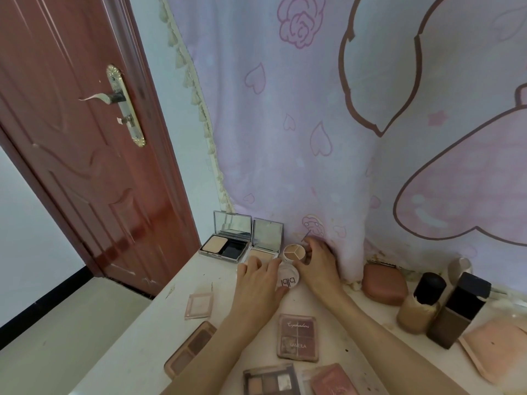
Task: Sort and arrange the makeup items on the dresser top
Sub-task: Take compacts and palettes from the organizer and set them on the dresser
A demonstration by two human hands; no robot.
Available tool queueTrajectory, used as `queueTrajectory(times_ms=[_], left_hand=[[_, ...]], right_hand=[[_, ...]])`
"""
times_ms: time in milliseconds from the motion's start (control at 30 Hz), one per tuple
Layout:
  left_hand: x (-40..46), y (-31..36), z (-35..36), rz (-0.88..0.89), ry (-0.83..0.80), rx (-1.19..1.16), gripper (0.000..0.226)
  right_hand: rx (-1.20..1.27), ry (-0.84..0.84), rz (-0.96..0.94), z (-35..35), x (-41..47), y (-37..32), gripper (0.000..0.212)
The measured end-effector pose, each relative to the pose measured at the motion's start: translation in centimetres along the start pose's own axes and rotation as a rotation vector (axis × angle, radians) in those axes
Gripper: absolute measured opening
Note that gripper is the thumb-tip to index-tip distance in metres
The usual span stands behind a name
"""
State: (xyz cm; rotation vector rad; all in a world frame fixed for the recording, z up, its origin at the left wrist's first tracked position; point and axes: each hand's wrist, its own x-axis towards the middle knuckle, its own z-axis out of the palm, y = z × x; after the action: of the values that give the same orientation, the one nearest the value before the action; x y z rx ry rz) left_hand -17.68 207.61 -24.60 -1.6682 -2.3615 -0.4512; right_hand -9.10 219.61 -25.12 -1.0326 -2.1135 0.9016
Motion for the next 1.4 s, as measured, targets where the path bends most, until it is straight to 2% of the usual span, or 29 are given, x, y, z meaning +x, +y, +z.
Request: queueTrajectory(times_ms=[267,400,500,600,733,1000,1167,1400], left_hand=[[0.6,0.2,-0.2,-0.034,-0.025,-0.069,0.048],[0.2,0.2,-0.7,-0.052,-0.010,-0.109,0.055],[-0.8,-0.6,-1.3,-0.068,-0.032,-0.082,0.052],[-2.2,-1.7,-2.5,-0.081,-0.048,-0.101,0.042],[-4.5,-4.2,-4.4,-0.116,-0.116,-0.108,0.034],[-8.0,-10.1,-5.3,-0.224,-0.197,-0.213,0.045],[-8.0,-10.8,-5.5,-0.209,-0.258,-0.247,0.038],[-6.9,-10.6,-6.0,-0.187,-0.306,-0.162,0.041]], right_hand=[[0.061,0.052,0.032,0.3,-0.1,0.2,0.038],[0.057,0.038,0.069,-0.1,-0.4,-0.3,0.025],[-0.002,0.049,0.050,-0.3,-1.2,-0.9,0.016],[-0.060,0.044,-0.023,-0.7,-2.6,-2.4,0.023],[-0.035,-0.094,-0.131,-0.3,-5.5,-5.2,0.029],[-0.306,-0.470,-0.285,1.5,-10.4,-7.6,0.041],[-0.478,-0.691,-0.402,1.6,-11.8,-8.1,0.046],[-0.528,-0.717,-0.419,1.8,-11.9,-7.7,0.044]])
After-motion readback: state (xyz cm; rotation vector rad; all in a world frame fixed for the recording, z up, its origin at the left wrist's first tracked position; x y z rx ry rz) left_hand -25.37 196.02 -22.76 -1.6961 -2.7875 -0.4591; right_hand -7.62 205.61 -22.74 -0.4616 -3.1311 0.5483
